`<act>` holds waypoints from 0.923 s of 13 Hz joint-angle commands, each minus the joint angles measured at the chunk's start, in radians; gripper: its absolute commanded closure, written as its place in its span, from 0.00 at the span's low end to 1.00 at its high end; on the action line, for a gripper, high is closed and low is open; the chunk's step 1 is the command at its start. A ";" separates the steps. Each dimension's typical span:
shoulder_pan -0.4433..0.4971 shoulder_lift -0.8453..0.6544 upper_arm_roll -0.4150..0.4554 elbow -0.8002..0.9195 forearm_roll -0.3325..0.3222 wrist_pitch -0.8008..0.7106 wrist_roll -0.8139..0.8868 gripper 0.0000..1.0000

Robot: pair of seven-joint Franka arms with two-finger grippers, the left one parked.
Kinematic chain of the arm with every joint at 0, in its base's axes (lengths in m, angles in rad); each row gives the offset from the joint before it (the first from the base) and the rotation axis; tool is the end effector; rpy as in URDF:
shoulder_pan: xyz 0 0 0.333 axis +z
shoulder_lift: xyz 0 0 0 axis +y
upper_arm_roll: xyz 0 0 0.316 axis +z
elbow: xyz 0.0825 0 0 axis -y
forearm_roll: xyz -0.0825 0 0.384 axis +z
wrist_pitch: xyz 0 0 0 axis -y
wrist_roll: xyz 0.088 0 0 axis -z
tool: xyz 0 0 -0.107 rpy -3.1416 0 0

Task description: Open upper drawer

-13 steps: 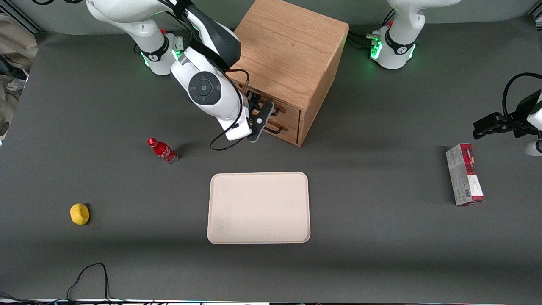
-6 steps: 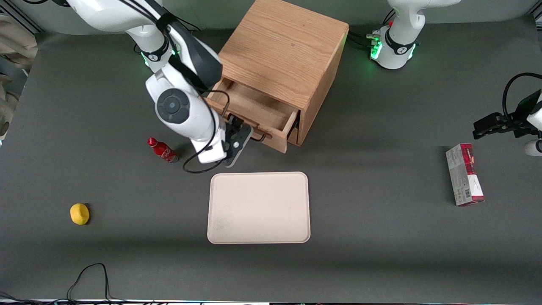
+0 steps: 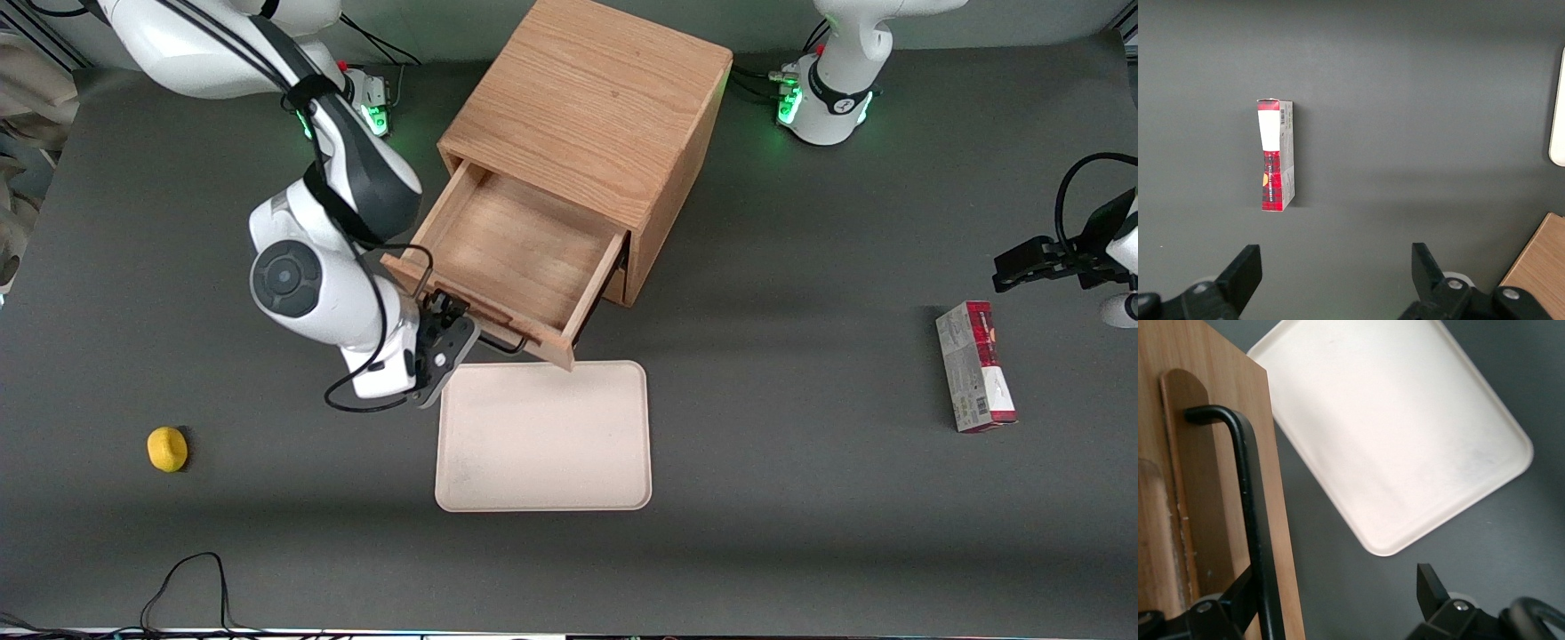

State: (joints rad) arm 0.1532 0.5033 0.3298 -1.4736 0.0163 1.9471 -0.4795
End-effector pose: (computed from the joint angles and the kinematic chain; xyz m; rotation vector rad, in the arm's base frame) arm 0.6301 0.2896 0.3999 -2.6618 -1.3163 0.0062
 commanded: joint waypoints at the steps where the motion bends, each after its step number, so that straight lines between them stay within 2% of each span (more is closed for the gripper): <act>1: 0.006 0.029 -0.038 0.084 -0.018 -0.019 -0.008 0.00; 3: 0.006 0.018 -0.048 0.098 -0.030 -0.027 -0.005 0.00; 5: 0.006 -0.002 -0.046 0.142 -0.015 -0.106 0.005 0.00; 7: 0.005 -0.011 -0.055 0.237 -0.015 -0.224 0.097 0.00; 8: -0.009 -0.025 -0.058 0.255 0.002 -0.228 0.107 0.00; 10: -0.021 -0.104 -0.156 0.239 0.057 -0.288 0.232 0.00; 12: -0.020 -0.162 -0.212 0.195 0.048 -0.391 0.359 0.00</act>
State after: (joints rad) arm 0.1320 0.4032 0.1576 -1.2247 0.0506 1.6098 -0.2310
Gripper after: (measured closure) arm 0.000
